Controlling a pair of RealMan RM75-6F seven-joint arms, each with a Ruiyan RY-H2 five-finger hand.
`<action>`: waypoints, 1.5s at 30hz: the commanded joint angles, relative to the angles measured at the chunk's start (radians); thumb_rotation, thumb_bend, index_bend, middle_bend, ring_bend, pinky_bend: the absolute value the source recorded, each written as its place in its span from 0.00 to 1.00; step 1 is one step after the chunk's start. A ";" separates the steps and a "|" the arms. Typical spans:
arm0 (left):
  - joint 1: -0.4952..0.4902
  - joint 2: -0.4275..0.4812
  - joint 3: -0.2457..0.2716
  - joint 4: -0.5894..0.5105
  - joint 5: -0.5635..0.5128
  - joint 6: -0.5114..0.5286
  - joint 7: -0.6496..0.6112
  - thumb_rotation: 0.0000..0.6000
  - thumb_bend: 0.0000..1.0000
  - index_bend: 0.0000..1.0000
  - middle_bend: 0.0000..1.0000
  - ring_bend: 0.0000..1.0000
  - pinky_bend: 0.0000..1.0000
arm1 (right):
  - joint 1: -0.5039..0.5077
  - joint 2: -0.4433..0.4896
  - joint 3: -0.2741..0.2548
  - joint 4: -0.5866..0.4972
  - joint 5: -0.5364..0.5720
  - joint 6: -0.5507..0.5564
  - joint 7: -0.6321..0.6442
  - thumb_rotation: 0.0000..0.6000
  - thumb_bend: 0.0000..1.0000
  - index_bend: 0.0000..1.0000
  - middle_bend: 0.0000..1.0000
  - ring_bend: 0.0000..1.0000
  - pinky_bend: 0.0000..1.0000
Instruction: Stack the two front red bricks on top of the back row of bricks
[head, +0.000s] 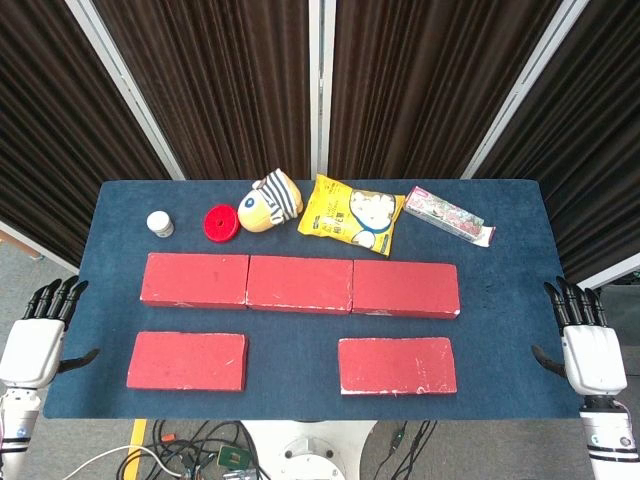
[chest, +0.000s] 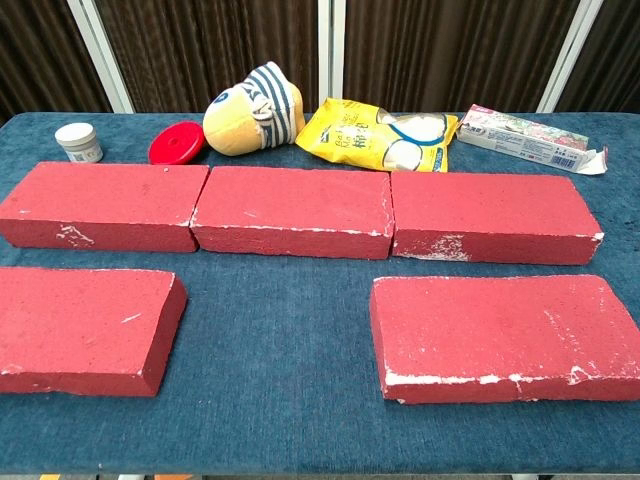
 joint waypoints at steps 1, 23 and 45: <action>0.000 0.001 0.003 -0.006 0.000 -0.003 0.002 1.00 0.03 0.06 0.05 0.00 0.09 | -0.001 0.002 0.000 0.000 0.004 -0.003 -0.002 1.00 0.11 0.00 0.00 0.00 0.00; -0.055 -0.010 0.140 -0.132 0.126 -0.187 -0.117 1.00 0.03 0.06 0.04 0.00 0.09 | -0.002 0.009 0.006 0.026 0.019 -0.009 0.033 1.00 0.11 0.00 0.00 0.00 0.00; -0.143 -0.180 0.121 -0.107 0.035 -0.360 -0.006 1.00 0.03 0.03 0.00 0.00 0.00 | 0.001 -0.002 0.007 0.062 0.020 -0.017 0.065 1.00 0.11 0.00 0.00 0.00 0.00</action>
